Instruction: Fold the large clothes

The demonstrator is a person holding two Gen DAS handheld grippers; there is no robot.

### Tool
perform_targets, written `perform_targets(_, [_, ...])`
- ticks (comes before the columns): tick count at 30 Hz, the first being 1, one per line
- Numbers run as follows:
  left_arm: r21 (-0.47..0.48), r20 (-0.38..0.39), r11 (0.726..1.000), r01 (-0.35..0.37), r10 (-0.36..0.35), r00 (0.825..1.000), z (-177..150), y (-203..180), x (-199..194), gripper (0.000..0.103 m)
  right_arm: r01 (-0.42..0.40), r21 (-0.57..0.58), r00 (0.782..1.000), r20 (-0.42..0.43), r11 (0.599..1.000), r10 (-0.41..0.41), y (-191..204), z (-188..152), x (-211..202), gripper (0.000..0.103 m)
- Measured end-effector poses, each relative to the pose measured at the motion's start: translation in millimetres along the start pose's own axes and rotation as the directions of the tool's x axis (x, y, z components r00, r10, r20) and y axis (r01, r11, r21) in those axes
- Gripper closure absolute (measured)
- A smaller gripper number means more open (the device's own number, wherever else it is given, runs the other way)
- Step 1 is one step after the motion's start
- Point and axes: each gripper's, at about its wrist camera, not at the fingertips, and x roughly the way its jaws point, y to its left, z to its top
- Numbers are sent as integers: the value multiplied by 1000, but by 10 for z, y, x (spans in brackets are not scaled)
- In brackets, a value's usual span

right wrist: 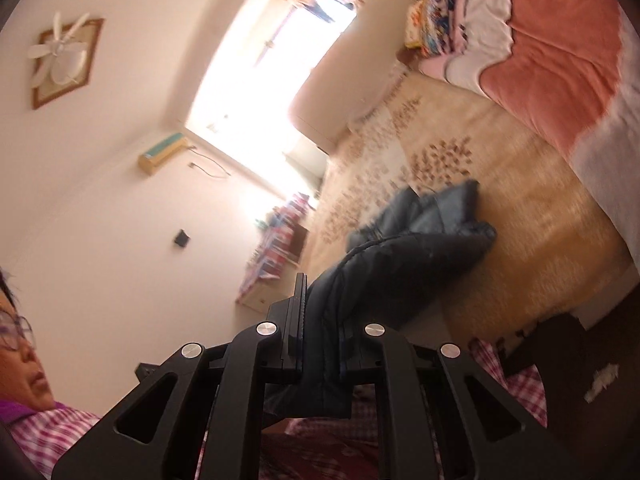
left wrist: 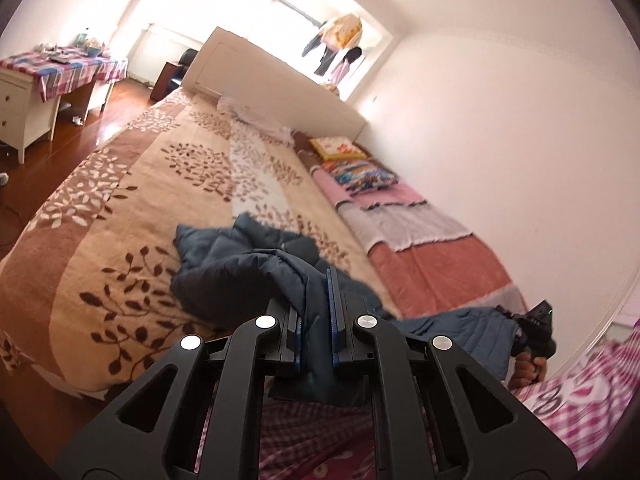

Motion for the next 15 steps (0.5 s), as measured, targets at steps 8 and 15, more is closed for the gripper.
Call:
perform_targets(8, [-21,-35,1000,-18,18,999,318,82,543,94,41,65,999,-23,997,-40,-242,413,474,90])
perform_targets(15, [-79,-36,996,-34,31,999,698,280,1049,93,55,83,998,-42,995,-51,-414,922,1019,90])
